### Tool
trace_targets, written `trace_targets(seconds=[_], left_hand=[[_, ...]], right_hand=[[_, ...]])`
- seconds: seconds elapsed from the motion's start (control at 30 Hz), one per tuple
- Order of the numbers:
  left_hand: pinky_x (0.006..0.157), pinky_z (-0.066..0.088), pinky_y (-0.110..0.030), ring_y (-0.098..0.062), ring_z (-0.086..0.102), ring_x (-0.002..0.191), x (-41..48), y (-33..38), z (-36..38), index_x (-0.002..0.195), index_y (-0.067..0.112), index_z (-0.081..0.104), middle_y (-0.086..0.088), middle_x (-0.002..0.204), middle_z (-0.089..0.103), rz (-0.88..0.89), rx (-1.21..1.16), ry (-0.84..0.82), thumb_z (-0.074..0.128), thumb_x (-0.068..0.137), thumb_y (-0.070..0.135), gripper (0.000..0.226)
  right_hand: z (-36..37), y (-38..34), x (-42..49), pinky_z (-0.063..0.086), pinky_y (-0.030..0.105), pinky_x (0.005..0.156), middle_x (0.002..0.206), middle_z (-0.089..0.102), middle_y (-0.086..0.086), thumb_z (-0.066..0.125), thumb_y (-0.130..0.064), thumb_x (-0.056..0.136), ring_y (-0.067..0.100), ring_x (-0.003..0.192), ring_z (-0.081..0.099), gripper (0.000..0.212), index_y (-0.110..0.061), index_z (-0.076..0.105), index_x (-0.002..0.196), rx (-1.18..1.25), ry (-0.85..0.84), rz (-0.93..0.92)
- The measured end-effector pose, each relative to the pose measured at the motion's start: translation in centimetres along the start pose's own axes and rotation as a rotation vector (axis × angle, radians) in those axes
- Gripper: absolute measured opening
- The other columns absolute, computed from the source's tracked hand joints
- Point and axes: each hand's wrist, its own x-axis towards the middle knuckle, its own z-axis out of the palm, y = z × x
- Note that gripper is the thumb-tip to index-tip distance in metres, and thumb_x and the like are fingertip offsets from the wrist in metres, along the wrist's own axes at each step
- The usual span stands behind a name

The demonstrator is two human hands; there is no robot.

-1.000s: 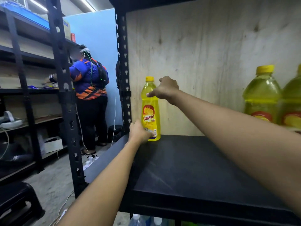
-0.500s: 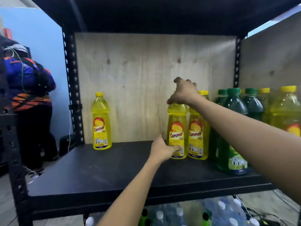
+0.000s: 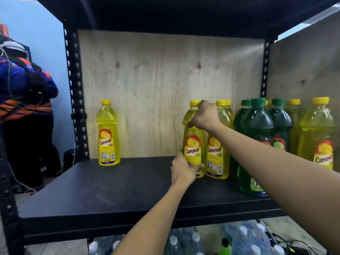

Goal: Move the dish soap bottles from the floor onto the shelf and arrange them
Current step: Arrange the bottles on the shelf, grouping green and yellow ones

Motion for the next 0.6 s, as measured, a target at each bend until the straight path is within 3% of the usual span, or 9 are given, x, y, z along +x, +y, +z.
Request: trace_targets(seconds=[0.13, 0.27, 0.47, 0.6], left_hand=[[0.088, 0.046, -0.03, -0.019, 0.062, 0.107, 0.4, -0.9, -2.0, 0.122, 0.019, 0.049, -0.002, 0.118, 0.063, 0.034, 0.032, 0.031, 0.084, 0.073, 0.037, 0.064], [0.091, 0.049, -0.035, -0.019, 0.061, 0.107, 1.5, -2.8, -6.2, 0.124, 0.021, 0.047, 0.002, 0.116, 0.062, 0.079, 0.056, 0.101, 0.085, 0.072, 0.038, 0.067], [0.083, 0.055, -0.037, -0.02, 0.067, 0.092, 3.0, -6.8, -13.7, 0.117, 0.019, 0.049, 0.001, 0.104, 0.067, 0.042, 0.123, 0.254, 0.088, 0.066, 0.039, 0.067], [0.081, 0.048, -0.031, -0.018, 0.061, 0.091, 3.6, -10.3, -18.2, 0.114, 0.018, 0.051, 0.005, 0.102, 0.062, -0.029, 0.144, 0.31, 0.086, 0.07, 0.036, 0.059]], right_hand=[[0.4, -1.2, -0.8, 0.051, 0.034, 0.076, 0.109, 0.067, 0.019, 0.095, -0.038, 0.057, 0.034, 0.106, 0.063, 0.07, -0.002, 0.063, 0.108, 0.086, 0.051, -0.036], [2.0, -4.8, -1.0, 0.052, 0.036, 0.079, 0.113, 0.067, 0.017, 0.094, -0.04, 0.057, 0.035, 0.105, 0.063, 0.074, -0.005, 0.063, 0.114, 0.169, 0.068, -0.119], [6.0, -12.3, -0.8, 0.051, 0.033, 0.084, 0.115, 0.068, 0.015, 0.092, -0.045, 0.055, 0.032, 0.109, 0.064, 0.077, -0.01, 0.065, 0.118, 0.248, 0.001, -0.222], [9.3, -16.8, -1.4, 0.049, 0.032, 0.082, 0.118, 0.066, 0.014, 0.092, -0.044, 0.057, 0.032, 0.112, 0.062, 0.074, -0.009, 0.063, 0.115, 0.292, -0.072, -0.26]])
